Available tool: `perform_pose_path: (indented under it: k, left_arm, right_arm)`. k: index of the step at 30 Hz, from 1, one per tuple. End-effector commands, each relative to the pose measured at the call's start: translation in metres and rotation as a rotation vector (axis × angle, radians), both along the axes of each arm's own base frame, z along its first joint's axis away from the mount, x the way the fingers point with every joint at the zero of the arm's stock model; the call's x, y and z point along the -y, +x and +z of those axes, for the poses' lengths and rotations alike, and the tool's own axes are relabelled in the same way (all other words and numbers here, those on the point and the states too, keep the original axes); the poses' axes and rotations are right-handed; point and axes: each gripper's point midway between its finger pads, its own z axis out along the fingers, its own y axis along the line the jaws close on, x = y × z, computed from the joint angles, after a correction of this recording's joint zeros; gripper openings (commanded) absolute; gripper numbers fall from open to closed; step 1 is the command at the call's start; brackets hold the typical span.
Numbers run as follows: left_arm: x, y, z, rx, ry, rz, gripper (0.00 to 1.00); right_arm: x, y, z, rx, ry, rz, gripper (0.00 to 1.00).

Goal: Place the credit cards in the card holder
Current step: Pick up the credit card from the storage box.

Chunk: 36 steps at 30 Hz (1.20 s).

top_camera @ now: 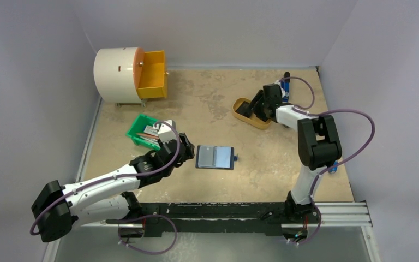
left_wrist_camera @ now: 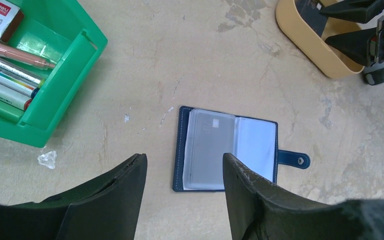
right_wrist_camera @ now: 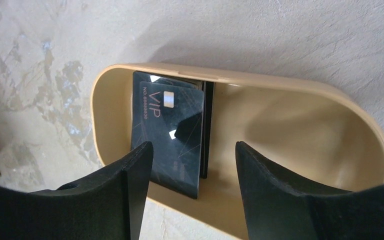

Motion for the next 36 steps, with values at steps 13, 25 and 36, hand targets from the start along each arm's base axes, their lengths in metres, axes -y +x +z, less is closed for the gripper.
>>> perform_pose_path:
  k: [13,25,36]
  left_arm:
    - [0.006,0.011,0.014,0.034,-0.01,0.025,0.56]
    - [0.005,0.01,0.012,0.031,-0.015,0.025,0.56]
    - [0.006,0.009,0.009,0.022,-0.018,0.026,0.56]
  right_arm:
    - [-0.004,0.024,0.006,0.056,0.024,0.018,0.48]
    - [0.003,0.017,-0.004,0.031,0.013,0.013,0.4]
    - [0.006,0.011,0.004,0.054,0.014,0.01,0.34]
